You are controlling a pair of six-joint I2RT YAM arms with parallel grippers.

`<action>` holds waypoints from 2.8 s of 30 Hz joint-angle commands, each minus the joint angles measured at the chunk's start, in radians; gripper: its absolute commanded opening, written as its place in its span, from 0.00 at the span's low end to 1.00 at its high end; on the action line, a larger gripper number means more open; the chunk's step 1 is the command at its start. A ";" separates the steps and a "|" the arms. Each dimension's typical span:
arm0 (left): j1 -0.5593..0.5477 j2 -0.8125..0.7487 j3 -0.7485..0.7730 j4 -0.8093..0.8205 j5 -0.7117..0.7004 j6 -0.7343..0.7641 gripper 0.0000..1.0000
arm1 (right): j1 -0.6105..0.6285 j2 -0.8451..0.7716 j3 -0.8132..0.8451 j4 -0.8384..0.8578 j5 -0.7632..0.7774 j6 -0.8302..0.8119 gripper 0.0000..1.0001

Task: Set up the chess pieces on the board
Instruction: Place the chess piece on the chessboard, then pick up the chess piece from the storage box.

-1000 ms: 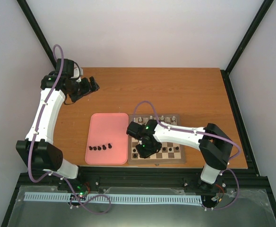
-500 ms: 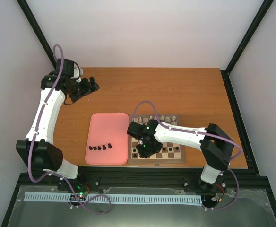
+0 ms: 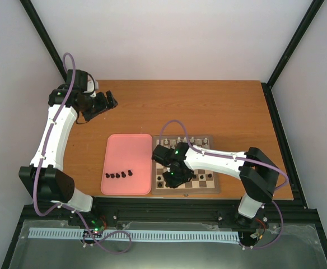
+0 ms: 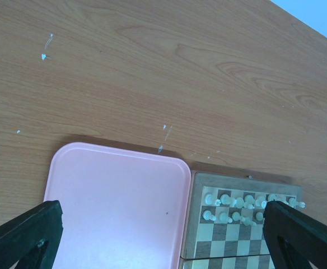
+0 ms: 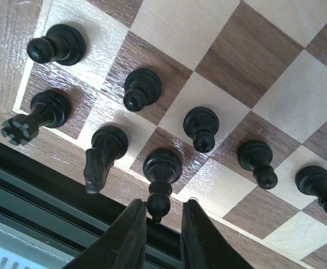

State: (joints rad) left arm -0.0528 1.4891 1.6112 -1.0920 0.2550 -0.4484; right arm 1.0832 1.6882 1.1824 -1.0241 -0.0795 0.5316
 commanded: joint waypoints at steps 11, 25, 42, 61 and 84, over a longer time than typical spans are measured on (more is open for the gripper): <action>-0.006 -0.011 0.006 0.017 0.004 0.011 1.00 | 0.009 -0.044 -0.014 -0.002 -0.022 -0.001 0.20; -0.005 -0.006 0.016 0.014 0.000 0.011 1.00 | 0.009 -0.118 0.119 -0.072 0.016 -0.012 0.42; -0.005 -0.019 0.044 0.003 0.003 0.010 1.00 | 0.012 0.406 0.680 -0.016 -0.123 -0.308 0.52; -0.005 -0.011 0.041 0.003 0.005 0.010 1.00 | 0.029 0.655 0.882 -0.060 -0.179 -0.358 0.51; -0.005 -0.006 0.037 0.004 -0.005 0.016 1.00 | 0.028 0.734 0.965 -0.102 -0.172 -0.376 0.27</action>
State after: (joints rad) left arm -0.0528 1.4891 1.6131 -1.0927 0.2539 -0.4484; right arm 1.1069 2.3978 2.1086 -1.1072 -0.2451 0.1661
